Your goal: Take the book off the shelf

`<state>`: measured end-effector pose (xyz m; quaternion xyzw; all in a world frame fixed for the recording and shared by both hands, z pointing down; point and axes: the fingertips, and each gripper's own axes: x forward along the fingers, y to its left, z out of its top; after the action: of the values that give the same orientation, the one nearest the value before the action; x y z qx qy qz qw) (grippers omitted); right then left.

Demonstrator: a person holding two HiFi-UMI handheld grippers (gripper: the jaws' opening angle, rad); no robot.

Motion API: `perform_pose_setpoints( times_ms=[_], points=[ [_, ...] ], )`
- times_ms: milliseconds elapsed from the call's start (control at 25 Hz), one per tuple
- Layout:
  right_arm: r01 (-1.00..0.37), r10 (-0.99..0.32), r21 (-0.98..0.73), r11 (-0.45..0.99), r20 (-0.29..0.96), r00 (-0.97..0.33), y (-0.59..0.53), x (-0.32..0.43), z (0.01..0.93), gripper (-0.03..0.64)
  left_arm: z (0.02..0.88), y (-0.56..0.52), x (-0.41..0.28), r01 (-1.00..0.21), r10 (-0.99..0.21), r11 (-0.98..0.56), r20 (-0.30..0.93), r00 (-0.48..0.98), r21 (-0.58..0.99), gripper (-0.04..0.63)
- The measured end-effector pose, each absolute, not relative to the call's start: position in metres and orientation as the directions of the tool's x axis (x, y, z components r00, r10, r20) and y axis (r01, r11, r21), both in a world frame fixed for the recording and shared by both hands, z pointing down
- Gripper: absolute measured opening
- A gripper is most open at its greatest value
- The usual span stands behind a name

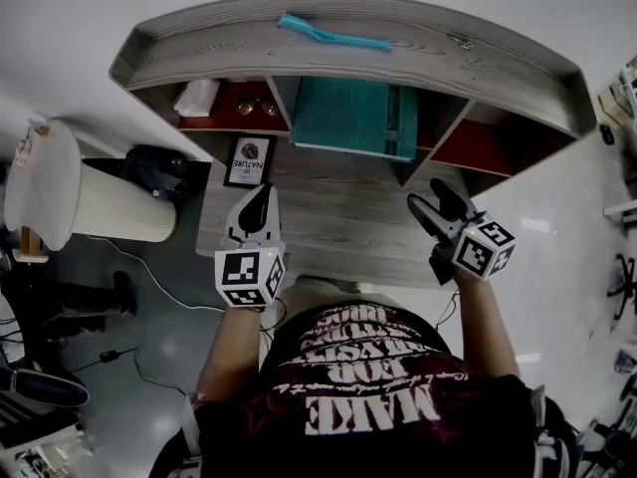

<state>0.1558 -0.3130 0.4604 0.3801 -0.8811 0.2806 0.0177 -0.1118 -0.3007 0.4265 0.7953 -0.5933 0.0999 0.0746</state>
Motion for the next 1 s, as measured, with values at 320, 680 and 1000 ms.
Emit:
perform_pose_setpoints(
  times_ms=[320, 680, 1000],
  points=[
    [-0.623, -0.656, -0.637, 0.454, 0.235, -0.718, -0.355, 0.145, 0.481, 0.333, 0.438, -0.344, -0.120, -0.947, -0.911, -0.321, 0.273, 0.309, -0.001, 0.006],
    [-0.563, -0.675, -0.757, 0.332, 0.226, -0.702, -0.382, 0.140, 0.492, 0.350, 0.441, -0.404, -0.079, -0.867, -0.835, -0.497, 0.271, 0.480, 0.004, 0.006],
    [-0.510, -0.661, -0.809, 0.294, 0.213, -0.719, -0.401, 0.136, 0.504, 0.345, 0.463, -0.432, -0.080, -0.860, -0.812, -0.509, 0.314, 0.492, 0.029, 0.006]
  ],
)
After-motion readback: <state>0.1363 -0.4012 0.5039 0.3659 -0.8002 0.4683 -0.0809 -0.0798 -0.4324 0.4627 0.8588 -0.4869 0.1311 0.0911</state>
